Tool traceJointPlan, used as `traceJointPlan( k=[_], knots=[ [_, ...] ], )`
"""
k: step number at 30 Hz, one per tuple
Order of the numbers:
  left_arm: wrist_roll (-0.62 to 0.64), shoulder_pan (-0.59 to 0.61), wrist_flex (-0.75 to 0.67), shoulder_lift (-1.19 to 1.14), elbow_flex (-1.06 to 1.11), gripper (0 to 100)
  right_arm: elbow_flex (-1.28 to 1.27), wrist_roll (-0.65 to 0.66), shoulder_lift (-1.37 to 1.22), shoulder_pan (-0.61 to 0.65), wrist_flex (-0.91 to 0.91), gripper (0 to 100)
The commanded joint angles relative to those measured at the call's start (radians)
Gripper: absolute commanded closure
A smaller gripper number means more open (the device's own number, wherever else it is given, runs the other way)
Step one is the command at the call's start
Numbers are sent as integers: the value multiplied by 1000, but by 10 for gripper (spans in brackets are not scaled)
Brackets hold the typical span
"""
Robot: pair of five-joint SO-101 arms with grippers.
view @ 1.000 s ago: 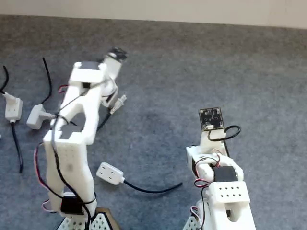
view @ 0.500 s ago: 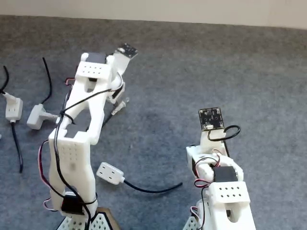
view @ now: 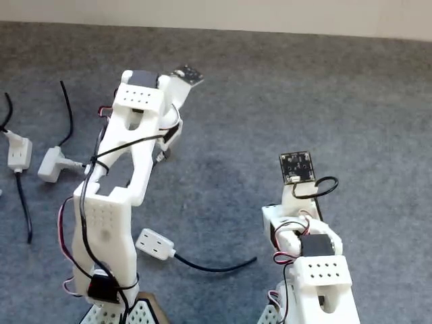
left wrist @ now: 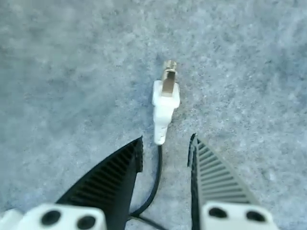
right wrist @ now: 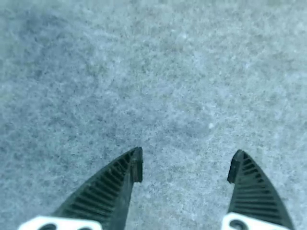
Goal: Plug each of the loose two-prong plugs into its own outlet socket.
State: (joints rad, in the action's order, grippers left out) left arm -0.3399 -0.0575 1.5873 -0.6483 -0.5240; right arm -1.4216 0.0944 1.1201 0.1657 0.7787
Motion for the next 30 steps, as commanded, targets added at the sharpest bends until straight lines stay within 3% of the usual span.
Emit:
traceJointPlan(
  k=[1,5,9,17,24,30],
  knots=[
    [8,-13,-60,-88,-35,825,7,11,13,7,-18,717],
    [6,-19,-89,-153,-36,841,7,11,13,7,-18,717],
    [-75,-48,-77,-145,-59,999,7,11,13,7,-18,717],
    [-69,-176,184,-136,-308,996,12,11,15,-15,-10,717],
    [-64,-401,186,-58,-217,996,171,3,58,-288,133,717],
    [-63,-588,186,21,-133,996,269,-31,259,-506,269,717]
  ],
)
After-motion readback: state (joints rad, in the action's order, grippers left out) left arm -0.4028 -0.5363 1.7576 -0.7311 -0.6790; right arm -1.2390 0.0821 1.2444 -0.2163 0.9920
